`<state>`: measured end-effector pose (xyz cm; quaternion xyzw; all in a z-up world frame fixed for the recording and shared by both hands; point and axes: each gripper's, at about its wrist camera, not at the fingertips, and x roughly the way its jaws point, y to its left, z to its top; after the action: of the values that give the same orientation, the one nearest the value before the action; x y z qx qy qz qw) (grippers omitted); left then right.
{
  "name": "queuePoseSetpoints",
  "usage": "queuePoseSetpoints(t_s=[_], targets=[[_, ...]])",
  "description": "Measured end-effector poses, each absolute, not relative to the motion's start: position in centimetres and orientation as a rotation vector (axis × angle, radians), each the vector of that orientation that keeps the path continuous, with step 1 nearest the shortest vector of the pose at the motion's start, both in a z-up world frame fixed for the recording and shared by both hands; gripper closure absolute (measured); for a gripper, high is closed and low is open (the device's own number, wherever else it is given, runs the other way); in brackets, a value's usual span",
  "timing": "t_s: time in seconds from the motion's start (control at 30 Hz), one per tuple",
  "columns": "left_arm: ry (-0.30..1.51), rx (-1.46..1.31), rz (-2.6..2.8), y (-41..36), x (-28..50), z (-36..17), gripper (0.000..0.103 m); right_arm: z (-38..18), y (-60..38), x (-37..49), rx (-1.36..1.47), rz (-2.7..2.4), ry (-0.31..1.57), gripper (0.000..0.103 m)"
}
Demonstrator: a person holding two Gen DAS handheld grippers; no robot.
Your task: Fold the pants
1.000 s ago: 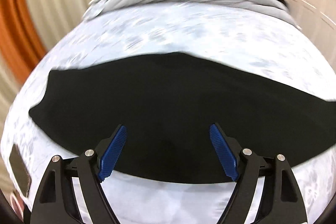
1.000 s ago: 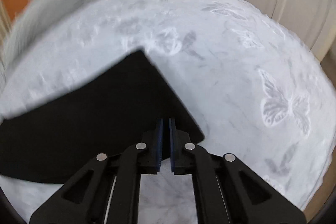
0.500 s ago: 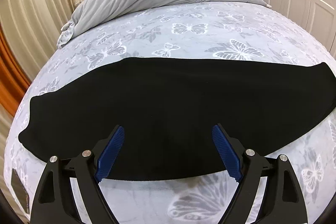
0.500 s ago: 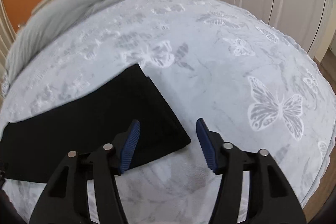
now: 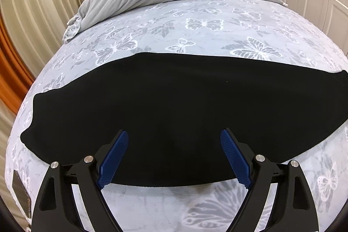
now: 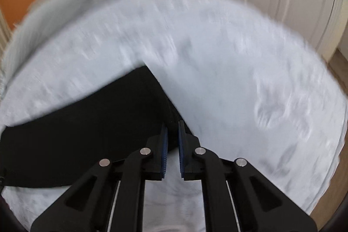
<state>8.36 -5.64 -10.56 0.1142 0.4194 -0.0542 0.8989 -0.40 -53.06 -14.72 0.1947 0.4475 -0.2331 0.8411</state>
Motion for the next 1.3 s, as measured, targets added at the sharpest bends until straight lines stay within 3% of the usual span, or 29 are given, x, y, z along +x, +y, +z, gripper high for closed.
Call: queuePoseSetpoints(t_s=[0.1,0.13,0.17,0.23,0.6,0.9,0.93,1.03,1.17,1.3], targets=[[0.867,0.249,-0.112,-5.8,8.3,-10.6,0.018,-13.8,-52.5,-0.4,0.383,-0.490,0.920,0.086],[0.867,0.253,-0.113,-5.9,8.2,-10.7,0.018,-13.1,-52.2,-0.6,0.383,-0.495,0.901,0.075],[0.868,0.256,-0.113,-6.0,8.3,-10.7,0.018,-12.6,-51.9,-0.8,0.382,-0.500,0.885,0.058],[0.869,0.265,-0.109,-6.1,8.4,-11.0,0.018,-11.5,-51.3,-1.4,0.372,-0.514,0.859,0.046],[0.898,0.210,-0.086,-4.5,9.5,-10.9,0.018,-8.9,-50.2,-3.4,0.435,-0.468,0.740,0.046],[0.903,0.184,-0.079,-3.7,9.4,-10.7,0.018,-13.6,-52.2,4.1,0.345,-0.458,0.828,0.046],[0.903,0.184,-0.084,-3.7,9.5,-10.7,0.018,-13.8,-51.9,4.5,0.329,-0.450,0.835,0.052],[0.900,0.182,-0.088,-3.8,9.7,-10.6,0.018,-13.3,-51.1,5.4,0.256,-0.459,0.828,0.099],[0.922,0.161,-0.088,-3.5,10.1,-10.8,0.017,-10.2,-52.0,4.5,0.266,-0.504,0.710,0.099],[0.940,0.166,-0.077,-3.6,10.5,-11.4,0.017,-14.7,-54.5,4.0,0.389,-0.529,0.813,0.092]])
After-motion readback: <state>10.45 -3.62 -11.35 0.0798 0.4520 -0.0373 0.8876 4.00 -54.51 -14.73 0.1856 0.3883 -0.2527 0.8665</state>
